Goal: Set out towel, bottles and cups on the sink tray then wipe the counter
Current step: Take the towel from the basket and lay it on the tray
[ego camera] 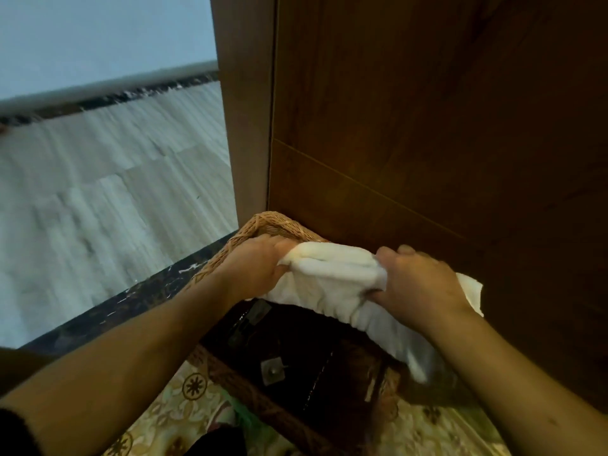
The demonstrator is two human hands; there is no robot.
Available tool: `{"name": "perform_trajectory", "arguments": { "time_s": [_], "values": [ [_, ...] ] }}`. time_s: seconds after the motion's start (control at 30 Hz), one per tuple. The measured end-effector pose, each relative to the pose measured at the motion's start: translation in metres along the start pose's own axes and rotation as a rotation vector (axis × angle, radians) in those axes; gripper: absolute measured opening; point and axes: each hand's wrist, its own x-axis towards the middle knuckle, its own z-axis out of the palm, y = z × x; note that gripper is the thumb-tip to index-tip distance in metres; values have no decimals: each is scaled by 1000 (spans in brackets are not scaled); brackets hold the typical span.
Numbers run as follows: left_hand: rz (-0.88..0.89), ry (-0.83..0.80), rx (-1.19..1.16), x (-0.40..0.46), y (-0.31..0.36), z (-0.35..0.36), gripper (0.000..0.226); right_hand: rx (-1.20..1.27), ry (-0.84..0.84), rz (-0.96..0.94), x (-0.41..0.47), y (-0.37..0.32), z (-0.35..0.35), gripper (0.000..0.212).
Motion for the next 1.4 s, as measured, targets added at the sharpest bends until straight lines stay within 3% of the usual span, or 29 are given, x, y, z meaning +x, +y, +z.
{"name": "perform_trajectory", "arguments": {
  "time_s": [0.27,0.53,0.67,0.87,1.07,1.4],
  "values": [
    [-187,239,124,-93,50,-44,33,25,78,-306,-16,4,-28,47],
    [-459,408,215,-247,77,-100,36,67,241,-673,-43,-80,-63,50],
    [-616,490,270,-346,85,-124,34,94,279,-851,-69,-153,-74,47],
    [-850,571,345,-516,107,-135,37,155,204,-1163,-138,-289,-80,44],
    [-1147,637,331,-709,144,-124,45,128,182,-1432,-258,-448,-64,50],
    [-1555,738,387,-985,205,-93,34,88,98,-1819,-469,-667,-26,45]
  ]
}}
